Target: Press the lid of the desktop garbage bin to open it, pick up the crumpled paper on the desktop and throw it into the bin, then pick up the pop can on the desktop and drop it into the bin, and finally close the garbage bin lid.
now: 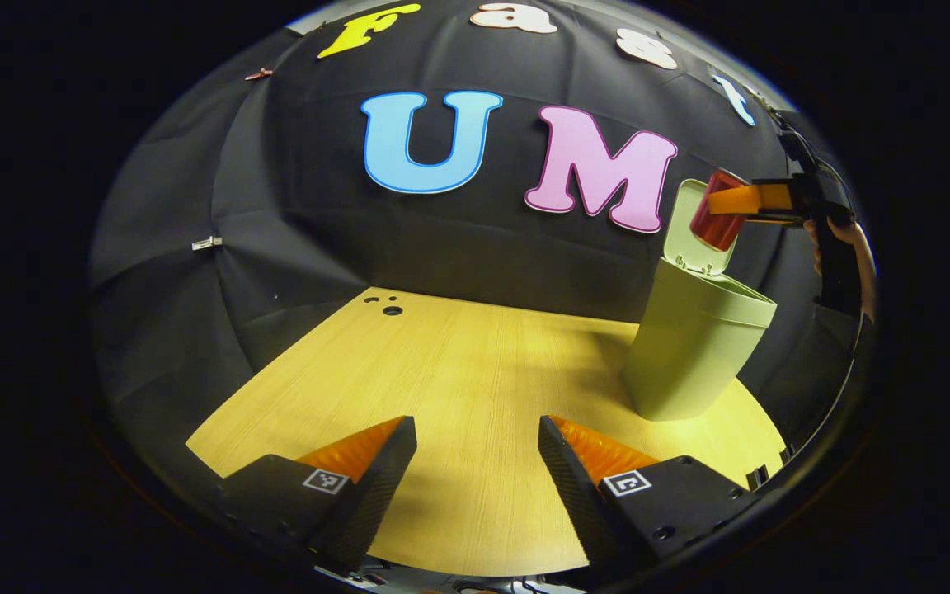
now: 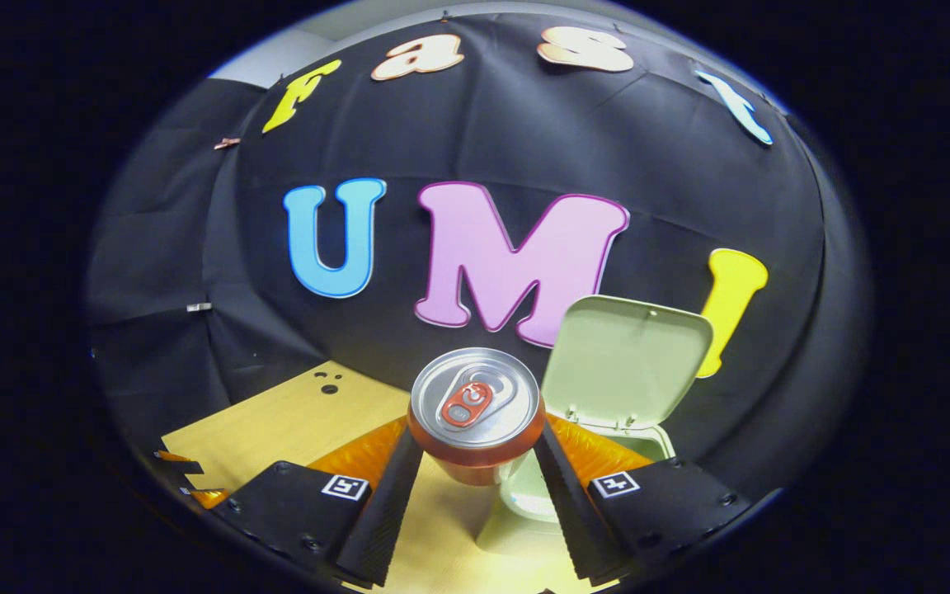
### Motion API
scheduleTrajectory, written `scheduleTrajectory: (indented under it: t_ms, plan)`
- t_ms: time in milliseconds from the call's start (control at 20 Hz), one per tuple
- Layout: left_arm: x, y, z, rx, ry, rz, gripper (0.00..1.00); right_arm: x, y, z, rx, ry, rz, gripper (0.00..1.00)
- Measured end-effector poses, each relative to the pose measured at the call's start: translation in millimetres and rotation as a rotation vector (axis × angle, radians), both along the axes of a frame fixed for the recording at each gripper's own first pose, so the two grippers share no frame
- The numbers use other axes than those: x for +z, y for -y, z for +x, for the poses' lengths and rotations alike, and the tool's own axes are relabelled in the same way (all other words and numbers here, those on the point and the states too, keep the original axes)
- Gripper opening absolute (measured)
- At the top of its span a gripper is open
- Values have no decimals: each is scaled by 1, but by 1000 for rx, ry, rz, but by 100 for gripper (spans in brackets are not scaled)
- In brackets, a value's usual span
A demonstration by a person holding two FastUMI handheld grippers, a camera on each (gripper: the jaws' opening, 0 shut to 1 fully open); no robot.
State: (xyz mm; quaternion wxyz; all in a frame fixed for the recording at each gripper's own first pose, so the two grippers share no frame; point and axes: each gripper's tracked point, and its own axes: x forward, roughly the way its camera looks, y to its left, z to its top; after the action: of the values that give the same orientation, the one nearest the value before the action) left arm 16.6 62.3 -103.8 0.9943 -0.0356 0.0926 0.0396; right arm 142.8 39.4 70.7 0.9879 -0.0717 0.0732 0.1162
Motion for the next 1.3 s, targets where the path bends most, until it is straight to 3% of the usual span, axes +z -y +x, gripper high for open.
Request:
scheduleTrajectory:
  t_ms: [150, 500, 750, 1300]
  plan:
    - [3, -8, 5, 63, 24, 19, 96, -2, 28, 8, -29, -4, 0, 82]
    - [-6, 0, 14, 140, -9, -52, 96, -28, 87, 36, -85, -50, -10, 83]
    - [-13, 12, 13, 149, -43, -45, 96, -43, 112, 48, -103, -75, -2, 83]
    - [-23, 24, 13, 156, -93, -28, 96, -73, 124, 64, -117, -135, 2, 84]
